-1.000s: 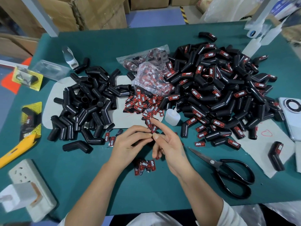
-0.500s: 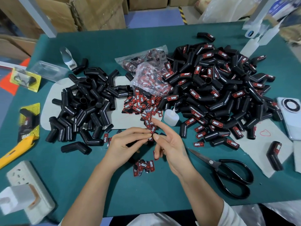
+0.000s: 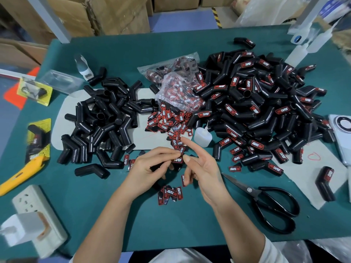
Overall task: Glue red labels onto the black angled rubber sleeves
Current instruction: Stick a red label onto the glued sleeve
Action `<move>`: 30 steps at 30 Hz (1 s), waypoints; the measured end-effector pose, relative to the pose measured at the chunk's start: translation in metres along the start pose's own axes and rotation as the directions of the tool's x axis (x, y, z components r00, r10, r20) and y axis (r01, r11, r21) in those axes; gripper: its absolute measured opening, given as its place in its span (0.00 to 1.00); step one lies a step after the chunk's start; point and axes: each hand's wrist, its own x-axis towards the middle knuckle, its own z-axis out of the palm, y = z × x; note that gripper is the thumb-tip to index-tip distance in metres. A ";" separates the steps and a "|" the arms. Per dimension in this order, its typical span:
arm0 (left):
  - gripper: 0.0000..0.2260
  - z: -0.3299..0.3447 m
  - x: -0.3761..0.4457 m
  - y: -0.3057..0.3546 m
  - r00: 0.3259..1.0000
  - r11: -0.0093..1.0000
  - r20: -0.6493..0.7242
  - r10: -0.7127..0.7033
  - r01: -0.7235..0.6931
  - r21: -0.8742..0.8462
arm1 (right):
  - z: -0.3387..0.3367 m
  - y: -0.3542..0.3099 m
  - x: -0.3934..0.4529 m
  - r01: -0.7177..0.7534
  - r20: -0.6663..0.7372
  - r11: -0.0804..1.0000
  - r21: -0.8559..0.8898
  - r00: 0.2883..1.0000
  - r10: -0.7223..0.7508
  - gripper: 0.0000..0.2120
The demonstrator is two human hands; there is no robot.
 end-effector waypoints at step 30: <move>0.18 0.017 -0.002 0.021 0.975 0.982 -0.188 -0.114 0.082 -0.170 | 0.015 0.006 0.002 0.136 -0.100 0.990 -0.045 0.985 -0.139 0.29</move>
